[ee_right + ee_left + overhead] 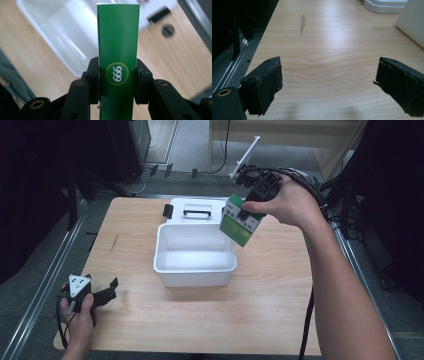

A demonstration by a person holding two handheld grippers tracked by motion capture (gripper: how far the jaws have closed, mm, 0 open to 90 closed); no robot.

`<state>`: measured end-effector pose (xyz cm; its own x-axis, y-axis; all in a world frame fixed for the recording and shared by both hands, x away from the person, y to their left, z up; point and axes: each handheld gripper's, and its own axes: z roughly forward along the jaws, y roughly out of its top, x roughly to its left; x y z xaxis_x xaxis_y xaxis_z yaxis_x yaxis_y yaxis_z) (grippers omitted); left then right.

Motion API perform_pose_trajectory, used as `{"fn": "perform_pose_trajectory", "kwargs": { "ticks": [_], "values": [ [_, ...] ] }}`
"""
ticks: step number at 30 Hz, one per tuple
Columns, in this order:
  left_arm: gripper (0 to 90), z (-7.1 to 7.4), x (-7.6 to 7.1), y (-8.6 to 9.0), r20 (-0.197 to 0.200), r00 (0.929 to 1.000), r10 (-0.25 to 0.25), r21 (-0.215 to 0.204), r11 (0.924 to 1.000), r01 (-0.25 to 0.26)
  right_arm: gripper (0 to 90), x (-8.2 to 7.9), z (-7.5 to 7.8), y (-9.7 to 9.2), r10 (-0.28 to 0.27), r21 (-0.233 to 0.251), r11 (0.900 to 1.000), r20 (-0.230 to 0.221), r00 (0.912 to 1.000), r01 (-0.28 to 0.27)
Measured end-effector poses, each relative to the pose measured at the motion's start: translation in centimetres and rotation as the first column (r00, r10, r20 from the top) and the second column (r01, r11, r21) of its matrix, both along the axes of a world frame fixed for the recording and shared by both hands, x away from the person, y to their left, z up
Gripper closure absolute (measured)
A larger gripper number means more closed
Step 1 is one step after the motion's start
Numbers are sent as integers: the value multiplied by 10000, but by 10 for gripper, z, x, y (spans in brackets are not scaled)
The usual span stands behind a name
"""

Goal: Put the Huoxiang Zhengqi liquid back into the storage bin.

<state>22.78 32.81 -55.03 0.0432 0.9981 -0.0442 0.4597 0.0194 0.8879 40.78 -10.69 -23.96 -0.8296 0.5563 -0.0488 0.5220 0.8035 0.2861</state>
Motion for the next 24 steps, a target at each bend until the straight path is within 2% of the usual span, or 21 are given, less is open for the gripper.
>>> {"fn": "perform_pose_trajectory", "kwargs": {
  "ticks": [2,4,5,6,8,9,10,11,12,13,14,17,18,20,21,22,23,24],
  "values": [
    [70,0,0,0,-3,10000,2,-5,10000,-2,652,-4,0,6,1029,162,9945,41,9947,-1030],
    [70,0,0,0,2,10000,2,-7,10000,-2,652,-10,0,12,2070,167,9781,235,9781,-2074],
    [71,0,0,0,-2,10000,2,-3,10000,-2,651,-15,0,19,2886,47,9573,387,9567,-2890],
    [71,0,0,0,-1,10000,3,1,10000,-3,651,-15,0,19,2886,47,9573,387,9567,-2890],
    [70,0,0,0,2,10000,0,2,10000,0,651,-20,-1,25,3685,-175,9296,640,9274,-3682],
    [70,0,0,0,1,10000,0,4,10000,0,650,-23,-3,30,4271,-453,9041,722,9013,-4249],
    [70,0,0,0,4,10000,1,5,10000,-1,650,-24,-5,32,4458,-561,8950,721,8922,-4426],
    [70,0,0,0,-1,10000,-7,1,10000,7,650,-24,-5,32,4458,-561,8950,721,8922,-4426],
    [70,0,0,0,-1,10000,-10,1,10000,10,650,-25,-6,34,4727,-736,8807,718,8783,-4680],
    [71,0,0,0,-3,10000,-15,-1,10000,15,650,-26,-8,36,4904,-919,8704,738,8684,-4837],
    [70,0,0,0,-2,10000,-14,-4,10000,14,650,-28,-10,39,5169,-1119,8542,751,8528,-5078],
    [70,0,0,0,-3,10000,-19,-8,10000,19,650,-29,-14,42,5202,-1301,8505,652,8516,-5096],
    [70,0,0,0,-4,10000,-18,1,10000,18,649,-28,-15,43,5287,-1341,8451,652,8463,-5176],
    [71,0,0,0,18,10000,-12,2,10000,12,649,-27,-19,46,5287,-1414,8443,621,8466,-5169],
    [71,0,0,0,12,10000,-7,1,10000,7,649,-26,-20,46,5337,-1478,8405,602,8435,-5213],
    [70,0,0,0,12,10000,-8,7,10000,8,649,-27,-22,47,5228,-1537,8458,478,8511,-5109],
    [70,0,0,0,-6,10000,-13,12,10000,13,648,-25,-24,48,5420,-1595,8333,480,8390,-5292],
    [70,0,0,0,23,10000,2,-19,10000,-2,648,-26,-26,49,5278,-1683,8402,357,8486,-5155]
  ]
}}
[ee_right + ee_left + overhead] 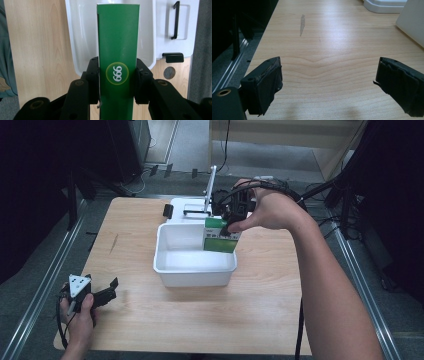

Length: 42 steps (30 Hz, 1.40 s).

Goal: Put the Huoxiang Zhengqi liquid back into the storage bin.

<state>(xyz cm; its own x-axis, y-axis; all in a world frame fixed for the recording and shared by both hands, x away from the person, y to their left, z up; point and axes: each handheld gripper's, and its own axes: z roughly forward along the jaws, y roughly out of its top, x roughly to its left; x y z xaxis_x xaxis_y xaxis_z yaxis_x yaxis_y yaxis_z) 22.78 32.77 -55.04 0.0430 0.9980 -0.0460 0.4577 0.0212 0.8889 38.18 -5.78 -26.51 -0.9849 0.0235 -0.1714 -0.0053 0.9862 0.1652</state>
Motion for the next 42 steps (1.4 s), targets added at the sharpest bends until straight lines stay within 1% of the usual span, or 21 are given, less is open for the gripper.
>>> {"fn": "perform_pose_trajectory", "kwargs": {
  "ticks": [1,3,4,5,6,7,8,10,15,17,20,21,23,28,34,35,37,40,42],
  "values": [
    [70,0,0,0,12,10000,-6,24,10000,6,648,1,-4,1,2,-123,9999,-31,10000,-2],
    [70,0,0,0,15,10000,-3,25,10000,3,648,2,-5,2,-8,-167,9999,-18,10000,8],
    [70,0,0,0,18,10000,-4,22,10000,4,648,2,-7,2,-22,-92,10000,-76,10000,21],
    [71,0,0,0,28,10000,-6,18,10000,6,648,4,-8,3,147,-44,9999,-59,9999,-148],
    [71,0,0,0,19,10000,-1,19,10000,1,648,5,-10,3,162,-56,9999,-84,9998,-163],
    [70,0,0,0,25,10000,-4,19,10000,4,648,4,-12,4,32,-148,9999,-129,9999,-34],
    [71,0,0,0,23,10000,-4,15,10000,4,647,5,-16,5,74,-215,9997,-163,9998,-78],
    [71,0,0,0,-8,10000,-20,29,10000,20,647,6,-18,6,126,-272,9995,-181,9998,-131],
    [70,0,0,0,-7,10000,-16,30,10000,16,647,8,-28,10,79,-455,9989,-305,9995,-93],
    [71,0,0,0,-6,10000,-16,31,10000,16,646,10,-32,11,131,-413,9990,-393,9991,-147],
    [70,0,0,0,-7,10000,-19,27,10000,19,646,14,-38,9,-9,-419,9991,-492,9988,-12],
    [71,0,0,0,1,10000,-25,25,10000,25,646,15,-39,8,57,-379,9993,-500,9987,-76],
    [70,0,0,0,-9,10000,-28,11,10000,28,645,18,-44,6,-32,-329,9995,-597,9982,13],
    [70,0,0,0,-7,10000,-45,52,10000,45,644,23,-54,3,-45,-209,9998,-743,9972,30],
    [70,0,0,0,18,10000,-30,33,10000,30,644,26,-66,4,104,-201,9997,-779,9969,-120],
    [71,0,0,0,17,10000,-31,33,10000,31,644,26,-68,5,31,-258,9997,-811,9967,-52],
    [71,0,0,0,14,10000,-33,31,10000,33,644,28,-72,5,113,-274,9995,-812,9966,-136],
    [70,0,0,0,13,10000,-41,15,10000,41,644,28,-77,7,74,-346,9993,-871,9962,-105],
    [70,0,0,0,14,10000,-43,9,10000,43,643,29,-81,8,181,-394,9990,-842,9963,-215]
  ]
}}
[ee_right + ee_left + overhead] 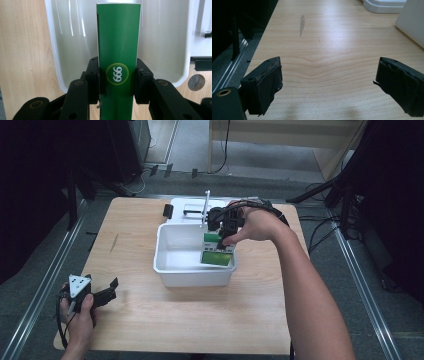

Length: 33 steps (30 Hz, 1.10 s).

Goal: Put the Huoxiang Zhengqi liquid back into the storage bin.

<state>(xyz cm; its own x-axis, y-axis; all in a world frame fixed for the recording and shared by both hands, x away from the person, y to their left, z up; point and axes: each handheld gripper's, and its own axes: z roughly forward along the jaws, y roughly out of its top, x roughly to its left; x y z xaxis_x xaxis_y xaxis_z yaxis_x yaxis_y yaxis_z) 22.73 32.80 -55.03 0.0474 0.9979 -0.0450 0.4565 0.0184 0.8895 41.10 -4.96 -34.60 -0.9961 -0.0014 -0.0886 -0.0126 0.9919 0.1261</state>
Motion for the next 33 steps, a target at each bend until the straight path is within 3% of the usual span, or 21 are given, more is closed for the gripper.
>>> {"fn": "perform_pose_trajectory", "kwargs": {
  "ticks": [11,33],
  "values": [
    [70,0,0,0,12,10000,1,13,10000,-1,642,1,-19,4,182,-433,9989,-56,9998,-184],
    [70,0,0,0,21,10000,8,-8,10000,-8,638,4,-41,5,232,-558,9981,-266,9994,-246]
  ]
}}
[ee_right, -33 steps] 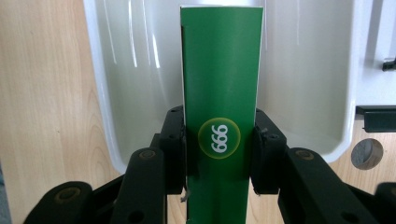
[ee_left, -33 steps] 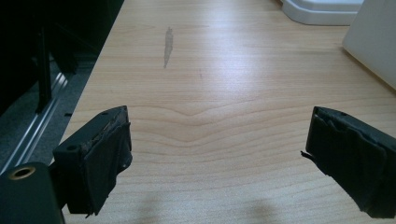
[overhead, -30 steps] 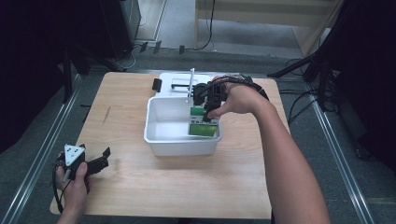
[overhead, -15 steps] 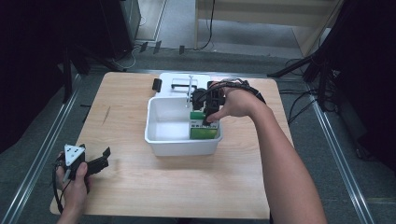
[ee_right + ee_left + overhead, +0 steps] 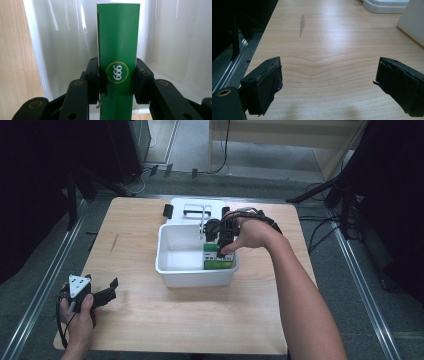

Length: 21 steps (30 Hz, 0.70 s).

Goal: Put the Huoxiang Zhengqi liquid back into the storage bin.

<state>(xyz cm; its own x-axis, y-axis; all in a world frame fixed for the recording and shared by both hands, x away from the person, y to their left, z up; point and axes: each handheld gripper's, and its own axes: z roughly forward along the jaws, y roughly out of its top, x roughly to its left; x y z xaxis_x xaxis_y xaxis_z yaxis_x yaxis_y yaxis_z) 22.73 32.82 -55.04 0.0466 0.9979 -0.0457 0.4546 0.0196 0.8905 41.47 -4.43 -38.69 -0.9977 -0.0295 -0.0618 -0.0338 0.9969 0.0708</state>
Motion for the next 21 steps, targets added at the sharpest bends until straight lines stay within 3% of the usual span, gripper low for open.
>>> {"fn": "perform_pose_trajectory", "kwargs": {
  "ticks": [11,21],
  "values": [
    [71,0,0,0,2,10000,4,6,10000,-4,620,0,0,-2,-221,149,9996,-9,9998,221],
    [71,0,0,0,-4,10000,-7,14,10000,7,439,-1,6,-10,-823,464,9956,261,9963,811]
  ]
}}
